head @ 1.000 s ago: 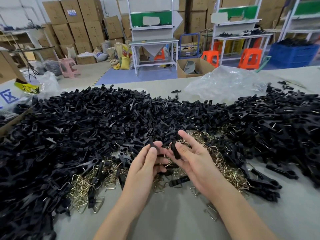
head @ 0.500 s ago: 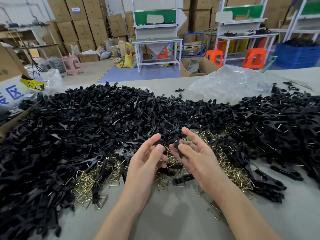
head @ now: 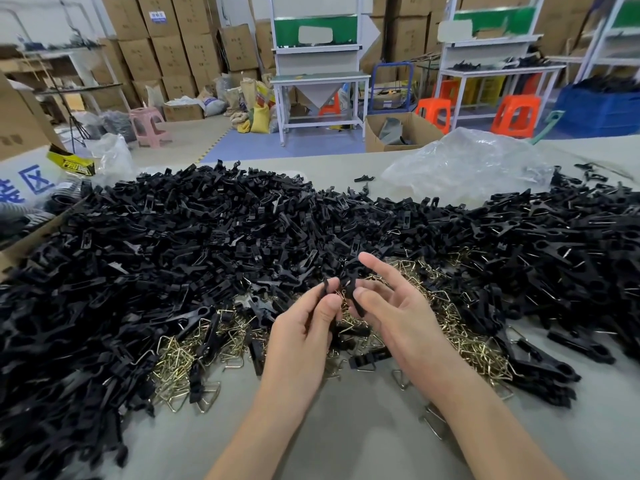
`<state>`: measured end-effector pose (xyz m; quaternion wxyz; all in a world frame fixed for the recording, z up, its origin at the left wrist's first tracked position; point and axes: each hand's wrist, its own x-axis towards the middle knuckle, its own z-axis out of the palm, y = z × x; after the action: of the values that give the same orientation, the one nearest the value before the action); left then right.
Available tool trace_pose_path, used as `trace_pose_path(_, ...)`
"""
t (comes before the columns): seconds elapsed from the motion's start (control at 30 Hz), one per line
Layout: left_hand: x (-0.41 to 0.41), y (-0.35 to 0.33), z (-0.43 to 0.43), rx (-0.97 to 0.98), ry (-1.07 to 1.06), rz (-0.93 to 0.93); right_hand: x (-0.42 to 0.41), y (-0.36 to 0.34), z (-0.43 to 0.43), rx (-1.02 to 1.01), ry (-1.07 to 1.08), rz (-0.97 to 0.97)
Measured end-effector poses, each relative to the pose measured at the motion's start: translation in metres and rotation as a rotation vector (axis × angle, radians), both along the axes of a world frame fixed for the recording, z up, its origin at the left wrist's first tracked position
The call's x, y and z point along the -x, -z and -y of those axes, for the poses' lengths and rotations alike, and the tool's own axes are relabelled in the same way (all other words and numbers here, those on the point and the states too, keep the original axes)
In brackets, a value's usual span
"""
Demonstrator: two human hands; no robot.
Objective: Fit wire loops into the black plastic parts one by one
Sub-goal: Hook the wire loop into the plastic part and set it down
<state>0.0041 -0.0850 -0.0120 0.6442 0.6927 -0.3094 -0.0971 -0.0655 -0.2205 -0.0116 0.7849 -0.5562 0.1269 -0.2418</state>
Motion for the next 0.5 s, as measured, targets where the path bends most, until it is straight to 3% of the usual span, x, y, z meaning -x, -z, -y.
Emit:
trace_pose_path(0.17, -0.0021, -0.0009, -0.0028, -0.091, 0.054, 0.031, 0.0016, -0.0005, -0.0028, 0.057, -0.004, -0.034)
trace_pose_path(0.5, -0.0023, -0.0053, -0.0030, -0.068, 0.102, 0.045, 0.0023, -0.0026, -0.0057, 0.087, 0.003, -0.013)
